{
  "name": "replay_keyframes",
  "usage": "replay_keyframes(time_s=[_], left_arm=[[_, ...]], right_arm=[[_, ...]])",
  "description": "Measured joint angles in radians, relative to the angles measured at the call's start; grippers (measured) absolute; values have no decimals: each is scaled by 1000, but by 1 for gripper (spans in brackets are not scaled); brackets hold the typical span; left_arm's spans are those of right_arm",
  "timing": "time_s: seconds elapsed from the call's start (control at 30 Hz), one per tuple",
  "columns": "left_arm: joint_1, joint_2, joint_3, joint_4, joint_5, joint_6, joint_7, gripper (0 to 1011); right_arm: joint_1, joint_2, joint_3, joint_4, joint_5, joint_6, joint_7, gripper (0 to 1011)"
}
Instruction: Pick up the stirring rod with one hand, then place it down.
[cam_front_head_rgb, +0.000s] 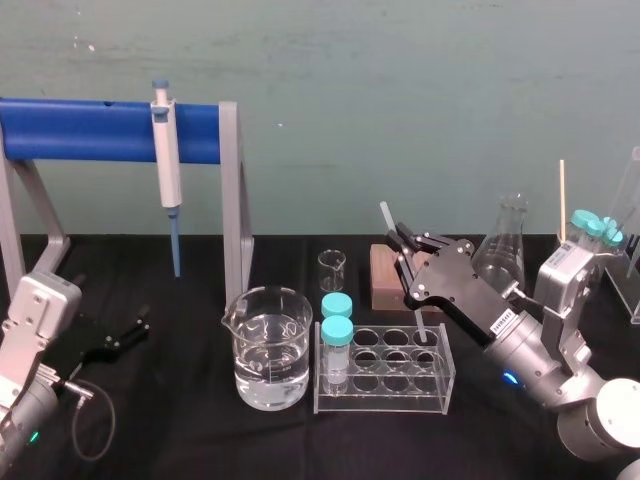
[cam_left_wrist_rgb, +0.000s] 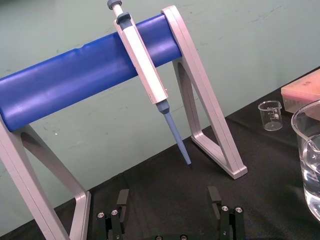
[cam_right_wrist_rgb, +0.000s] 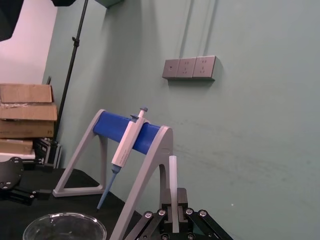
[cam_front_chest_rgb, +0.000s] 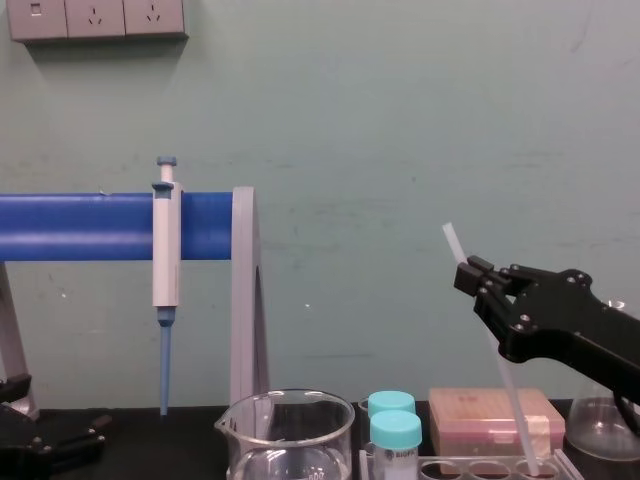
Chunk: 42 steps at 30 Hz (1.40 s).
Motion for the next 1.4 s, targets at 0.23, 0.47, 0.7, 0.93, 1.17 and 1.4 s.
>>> replay_keyframes(time_s=[0.23, 0.47, 0.7, 0.93, 1.17, 1.4], left_arm=[[0, 0, 0, 0, 0, 0, 0, 1000], [0, 0, 0, 0, 0, 0, 0, 1000], [0, 0, 0, 0, 0, 0, 0, 1000], [0, 0, 0, 0, 0, 0, 0, 1000], [0, 0, 0, 0, 0, 0, 0, 1000], [0, 0, 0, 0, 0, 0, 0, 1000]], right_arm=[[14, -7, -1, 53, 40, 13, 24, 60], [29, -11, 3, 108, 70, 26, 46, 60], [36, -13, 3, 141, 77, 28, 54, 60], [36, -11, 1, 147, 68, 32, 52, 60], [35, -11, 1, 147, 67, 32, 51, 60], [35, -11, 1, 146, 68, 32, 51, 60]])
